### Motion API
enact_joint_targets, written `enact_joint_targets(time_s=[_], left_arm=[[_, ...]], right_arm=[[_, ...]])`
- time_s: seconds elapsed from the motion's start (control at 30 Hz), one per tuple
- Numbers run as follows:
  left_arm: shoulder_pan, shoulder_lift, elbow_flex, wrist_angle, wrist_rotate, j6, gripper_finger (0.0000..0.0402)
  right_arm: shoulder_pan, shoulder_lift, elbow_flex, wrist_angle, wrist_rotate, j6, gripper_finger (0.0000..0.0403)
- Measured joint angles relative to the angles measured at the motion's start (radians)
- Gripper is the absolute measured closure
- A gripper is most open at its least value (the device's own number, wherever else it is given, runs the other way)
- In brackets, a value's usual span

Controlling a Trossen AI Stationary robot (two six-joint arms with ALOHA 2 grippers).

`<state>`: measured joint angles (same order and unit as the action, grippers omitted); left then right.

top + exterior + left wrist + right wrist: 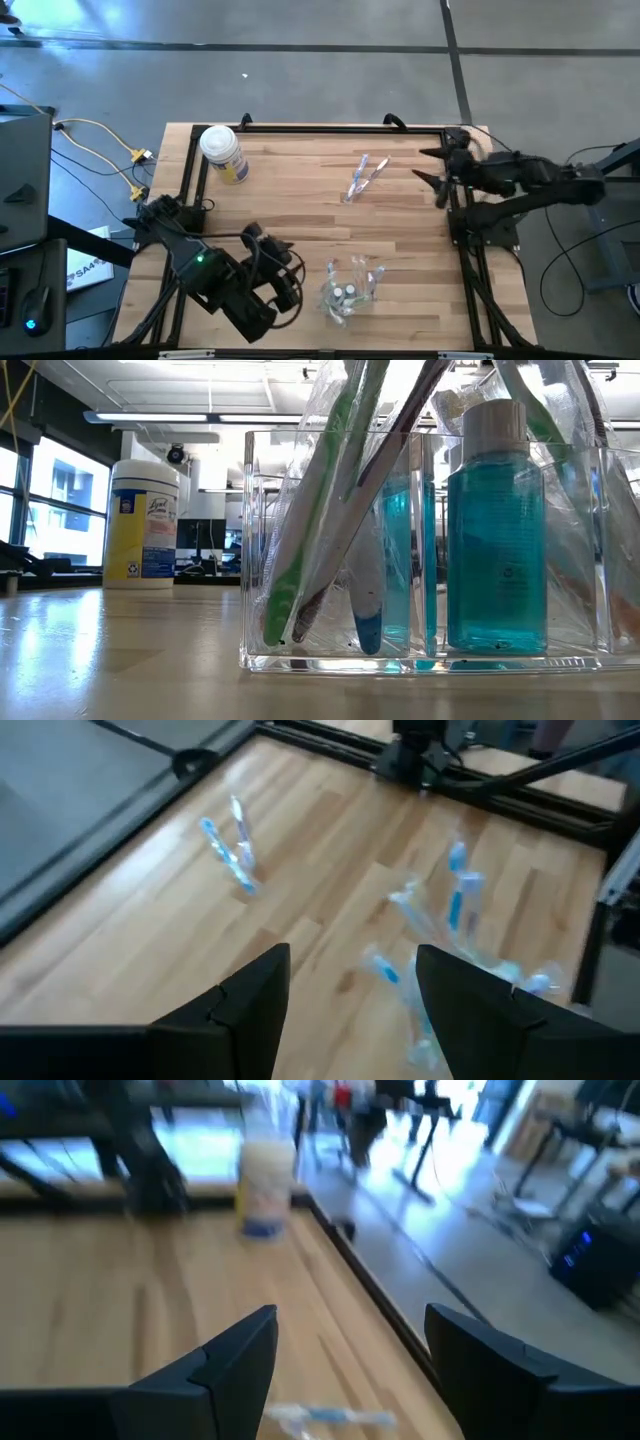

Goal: Pick & Place toothbrushing station
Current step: Put the purple toothbrush into the transparent bin

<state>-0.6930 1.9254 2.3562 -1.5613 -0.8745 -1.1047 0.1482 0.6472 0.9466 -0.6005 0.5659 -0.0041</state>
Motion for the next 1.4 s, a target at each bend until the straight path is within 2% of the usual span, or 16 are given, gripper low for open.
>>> enact_joint_targets(time_s=[0.17,0.33,0.6,0.67,0.9,1.17,1.4], left_arm=[[0.013,-0.012,0.0,-0.011,-0.021,0.026,0.0187],[0.027,-0.012,0.0,-0.01,0.039,0.054,0.0187],[0.034,-0.01,-0.002,-0.009,0.084,0.053,0.0187],[0.032,-0.01,-0.002,-0.01,0.084,0.053,0.0187],[0.032,-0.009,-0.034,-0.01,0.085,0.053,0.0187],[0.032,-0.007,-0.105,-0.01,0.114,0.051,0.0187],[0.032,-0.008,-0.11,-0.01,0.105,0.049,0.0187]], right_arm=[[-0.23,0.138,0.0,-0.051,-0.11,-0.048,0.0156],[-0.45,0.304,-0.001,-0.037,-0.175,-0.042,0.0156],[-0.694,0.559,-0.001,-0.039,-0.54,-0.234,0.0156],[-0.73,0.613,-0.001,-0.037,-0.574,-0.294,0.0156],[-0.823,0.774,-0.001,0.026,-0.569,-0.449,0.0156],[-0.843,0.923,-0.001,0.066,-0.598,-0.465,0.0156],[-0.843,0.999,-0.001,0.127,-0.595,-0.491,0.0156]])
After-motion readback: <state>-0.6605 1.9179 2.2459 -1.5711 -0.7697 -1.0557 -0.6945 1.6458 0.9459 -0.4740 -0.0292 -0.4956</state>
